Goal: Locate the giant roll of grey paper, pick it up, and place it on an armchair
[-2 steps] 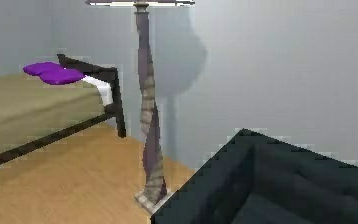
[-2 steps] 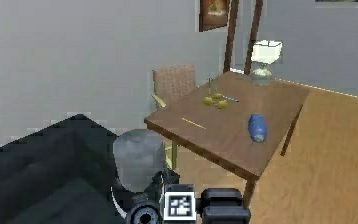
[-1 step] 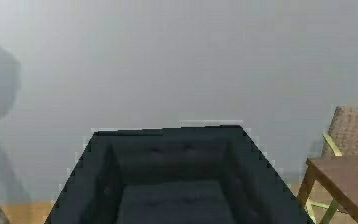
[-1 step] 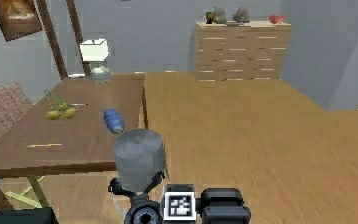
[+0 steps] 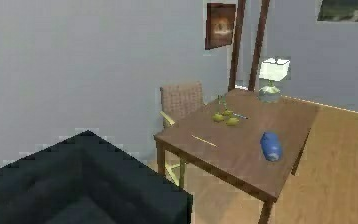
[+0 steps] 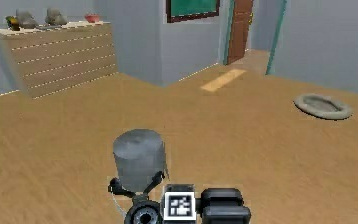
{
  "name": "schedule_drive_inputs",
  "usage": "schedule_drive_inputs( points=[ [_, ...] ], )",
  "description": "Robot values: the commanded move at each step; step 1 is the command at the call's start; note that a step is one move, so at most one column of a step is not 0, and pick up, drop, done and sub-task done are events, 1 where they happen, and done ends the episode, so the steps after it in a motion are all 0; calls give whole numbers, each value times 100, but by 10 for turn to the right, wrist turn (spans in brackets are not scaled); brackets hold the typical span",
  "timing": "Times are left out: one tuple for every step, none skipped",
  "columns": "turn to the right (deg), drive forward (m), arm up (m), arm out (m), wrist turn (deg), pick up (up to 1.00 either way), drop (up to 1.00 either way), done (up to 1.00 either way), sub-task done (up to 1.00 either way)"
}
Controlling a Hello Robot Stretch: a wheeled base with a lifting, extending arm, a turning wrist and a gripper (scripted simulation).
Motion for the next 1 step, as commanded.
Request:
schedule_drive_inputs(
  points=[
    [450, 0, 0, 0, 0, 0, 0, 0, 0]
  ],
)
